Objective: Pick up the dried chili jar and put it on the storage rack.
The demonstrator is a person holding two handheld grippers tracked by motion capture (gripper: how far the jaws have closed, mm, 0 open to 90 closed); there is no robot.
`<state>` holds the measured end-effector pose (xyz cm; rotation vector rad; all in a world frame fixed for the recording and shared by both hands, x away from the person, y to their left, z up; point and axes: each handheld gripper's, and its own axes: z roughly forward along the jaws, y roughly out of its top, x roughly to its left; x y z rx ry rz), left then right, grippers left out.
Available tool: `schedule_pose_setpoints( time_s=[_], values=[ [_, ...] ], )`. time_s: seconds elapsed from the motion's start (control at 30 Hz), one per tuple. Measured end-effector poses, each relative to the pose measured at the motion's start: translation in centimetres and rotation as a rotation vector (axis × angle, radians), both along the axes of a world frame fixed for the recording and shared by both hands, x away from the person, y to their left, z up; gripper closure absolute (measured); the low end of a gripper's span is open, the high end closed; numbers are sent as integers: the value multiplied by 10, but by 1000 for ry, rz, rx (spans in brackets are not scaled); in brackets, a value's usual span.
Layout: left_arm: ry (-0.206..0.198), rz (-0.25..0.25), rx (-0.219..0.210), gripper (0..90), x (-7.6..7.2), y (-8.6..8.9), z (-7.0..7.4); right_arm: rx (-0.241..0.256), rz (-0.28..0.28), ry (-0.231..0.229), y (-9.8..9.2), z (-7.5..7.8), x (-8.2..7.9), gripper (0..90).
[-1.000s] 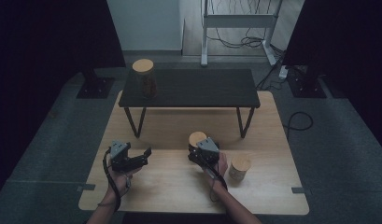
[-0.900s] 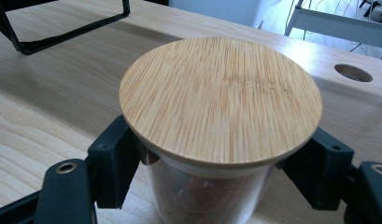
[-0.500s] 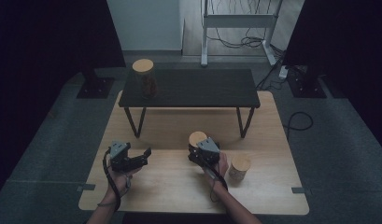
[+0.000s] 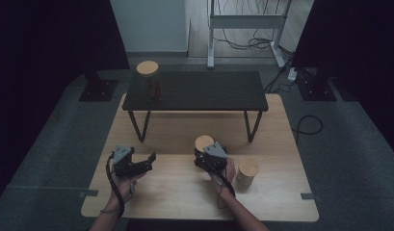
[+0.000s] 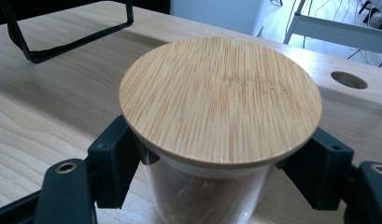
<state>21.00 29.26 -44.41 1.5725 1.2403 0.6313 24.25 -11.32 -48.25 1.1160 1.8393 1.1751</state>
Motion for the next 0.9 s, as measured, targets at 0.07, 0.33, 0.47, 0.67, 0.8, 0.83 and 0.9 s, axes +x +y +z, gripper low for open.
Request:
schedule_pose_setpoints(
  time_s=[0.07,0.33,0.47,0.67,0.8,0.83,0.9],
  values=[
    [0,0,0,42,0,0,0,2,-1,-2,0,0,-1,256],
    [0,0,1,42,0,-1,0,13,-4,-17,-1,4,-4,256],
    [-2,-3,1,42,-1,-1,0,16,-3,-23,-2,6,-7,255],
    [-5,-2,1,42,-2,-1,1,20,-2,-32,-2,8,-9,256],
    [-6,-3,1,43,-2,-1,1,22,-4,-36,-3,9,-10,256],
    [-6,-3,1,42,-2,-1,1,22,-4,-36,-3,9,-10,256],
    [-6,-3,1,43,-2,-1,1,25,-5,-39,-3,9,-11,255]
  ],
)
